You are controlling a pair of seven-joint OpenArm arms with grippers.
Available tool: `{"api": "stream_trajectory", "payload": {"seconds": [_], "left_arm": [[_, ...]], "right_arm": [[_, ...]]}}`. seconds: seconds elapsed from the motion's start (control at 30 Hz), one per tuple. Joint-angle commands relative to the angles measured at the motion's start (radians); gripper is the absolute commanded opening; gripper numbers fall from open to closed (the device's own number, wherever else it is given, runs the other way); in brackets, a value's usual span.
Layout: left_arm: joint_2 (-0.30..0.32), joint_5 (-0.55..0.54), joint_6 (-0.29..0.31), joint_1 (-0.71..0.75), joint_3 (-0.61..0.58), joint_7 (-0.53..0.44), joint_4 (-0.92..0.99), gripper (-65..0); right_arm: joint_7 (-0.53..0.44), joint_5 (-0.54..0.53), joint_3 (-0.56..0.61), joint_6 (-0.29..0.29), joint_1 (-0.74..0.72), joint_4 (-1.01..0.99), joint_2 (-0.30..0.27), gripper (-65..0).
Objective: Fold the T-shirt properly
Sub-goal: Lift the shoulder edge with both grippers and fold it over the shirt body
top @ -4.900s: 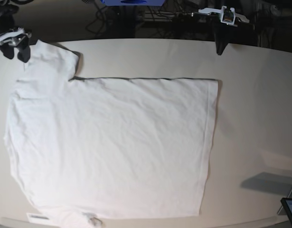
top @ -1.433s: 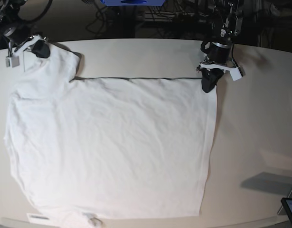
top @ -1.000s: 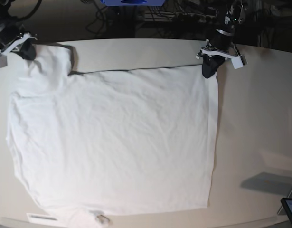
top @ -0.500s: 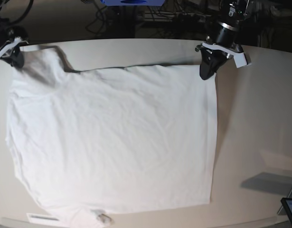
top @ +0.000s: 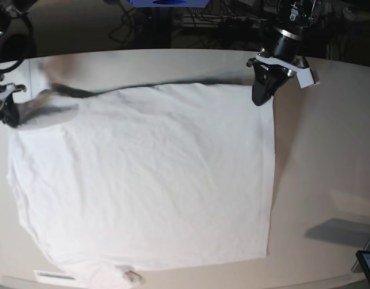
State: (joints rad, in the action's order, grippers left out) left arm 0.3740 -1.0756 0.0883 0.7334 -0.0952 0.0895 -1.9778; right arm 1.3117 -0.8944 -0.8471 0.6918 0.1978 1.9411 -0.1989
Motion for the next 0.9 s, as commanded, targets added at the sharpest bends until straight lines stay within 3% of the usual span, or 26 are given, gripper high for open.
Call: {"api": "stream_trajectory", "payload": {"seconds": [0.0, 0.2, 0.33, 0.4, 0.53, 0.87], "left_arm": [[0.007, -0.005, 0.009, 0.008, 0.028, -0.024, -0.018, -65.0], [-0.017, -0.170, 0.009, 0.007, 0.156, -0.015, -0.012, -65.0], [-0.013, -0.234, 0.009, -0.018, 0.214, -0.014, -0.012, -65.0], [-0.013, -0.251, 0.003, -0.041, 0.222, -0.014, -0.010, -65.0], [-0.011, -0.262, -0.086, -0.093, 0.219, -0.014, -0.008, -65.0], [-0.022, -0.268, -0.098, -0.205, 0.216, -0.014, 0.065, -65.0]], "right_arm": [[-0.013, -0.024, -0.005, 0.006, -0.024, 0.016, -0.015, -64.9], [-0.002, -0.021, 0.010, 0.006, -0.123, 0.011, -0.017, -64.9], [-0.004, -0.019, 0.082, 0.006, -0.183, -0.033, -0.023, -64.9], [-0.010, -0.019, 0.119, 0.006, -0.211, -0.070, -0.040, -64.9], [-0.008, -0.019, 0.154, 0.006, -0.291, -0.167, -0.044, -64.9], [-0.013, -0.018, 0.157, 0.006, -0.420, -0.415, -0.092, -64.9]]}}
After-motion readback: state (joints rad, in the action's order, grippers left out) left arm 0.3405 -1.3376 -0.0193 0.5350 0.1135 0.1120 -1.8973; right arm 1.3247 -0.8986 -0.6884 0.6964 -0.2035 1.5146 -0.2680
